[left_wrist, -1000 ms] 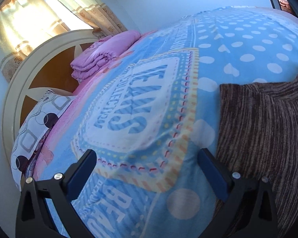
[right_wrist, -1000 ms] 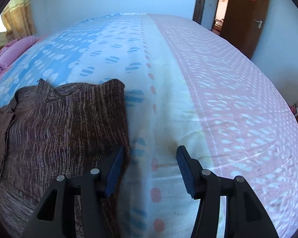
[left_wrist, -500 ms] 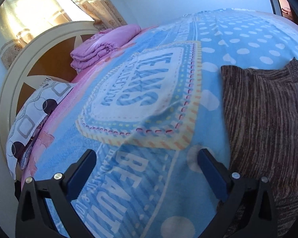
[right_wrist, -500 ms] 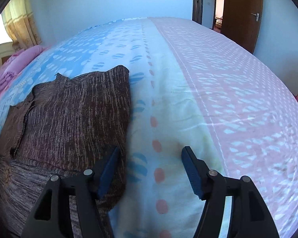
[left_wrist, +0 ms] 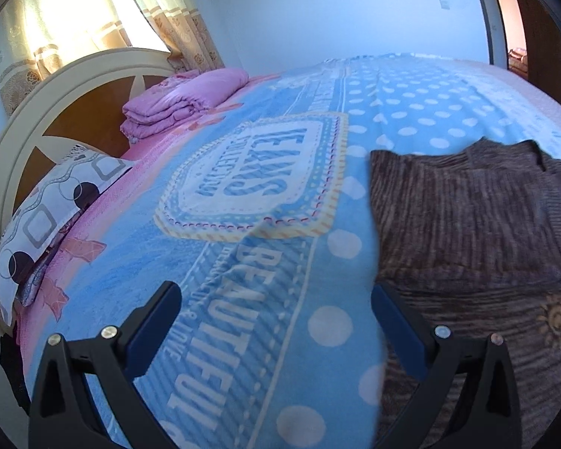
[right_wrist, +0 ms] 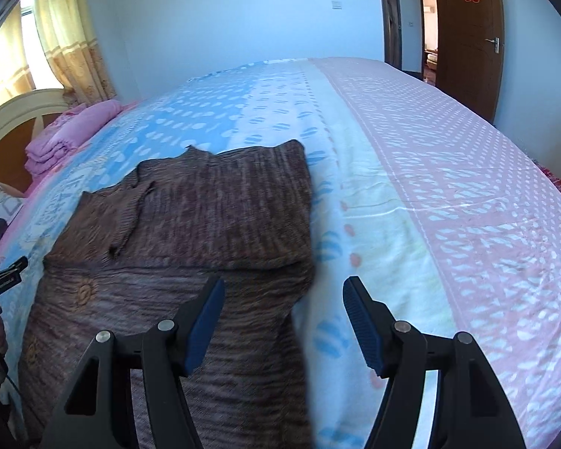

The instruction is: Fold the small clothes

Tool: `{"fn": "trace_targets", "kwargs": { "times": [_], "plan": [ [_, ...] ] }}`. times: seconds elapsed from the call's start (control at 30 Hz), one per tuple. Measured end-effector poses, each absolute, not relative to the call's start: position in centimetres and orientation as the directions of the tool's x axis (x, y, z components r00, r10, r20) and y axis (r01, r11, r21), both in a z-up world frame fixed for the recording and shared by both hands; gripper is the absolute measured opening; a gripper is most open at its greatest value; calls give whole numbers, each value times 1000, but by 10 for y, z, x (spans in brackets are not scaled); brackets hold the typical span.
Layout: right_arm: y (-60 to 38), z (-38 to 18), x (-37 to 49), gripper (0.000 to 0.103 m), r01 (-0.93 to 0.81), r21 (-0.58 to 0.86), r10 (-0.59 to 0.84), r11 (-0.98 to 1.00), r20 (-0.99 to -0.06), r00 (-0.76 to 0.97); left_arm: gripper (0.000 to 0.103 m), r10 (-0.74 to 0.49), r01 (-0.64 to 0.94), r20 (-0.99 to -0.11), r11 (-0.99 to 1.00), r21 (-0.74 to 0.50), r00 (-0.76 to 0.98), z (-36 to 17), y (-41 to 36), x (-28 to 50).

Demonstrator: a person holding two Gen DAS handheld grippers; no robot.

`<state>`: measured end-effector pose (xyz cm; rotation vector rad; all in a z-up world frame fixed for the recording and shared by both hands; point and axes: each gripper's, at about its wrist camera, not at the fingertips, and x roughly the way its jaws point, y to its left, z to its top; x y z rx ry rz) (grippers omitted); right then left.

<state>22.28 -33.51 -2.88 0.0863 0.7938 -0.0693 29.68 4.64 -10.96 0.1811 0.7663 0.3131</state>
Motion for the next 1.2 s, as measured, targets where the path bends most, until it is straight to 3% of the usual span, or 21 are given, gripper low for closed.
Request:
{"fn": "trace_targets", "kwargs": {
  "times": [0.53,1.2],
  "plan": [
    [-296,-36,163,66,10,61,38,998,-739,673,103,244,-127,-632,966,225,736,-94,25,231],
    [-269,-53,105,66,-41,60,73,997,-775,627,103,155,-30,-672,981,193,724,-100,13,156]
  ]
}}
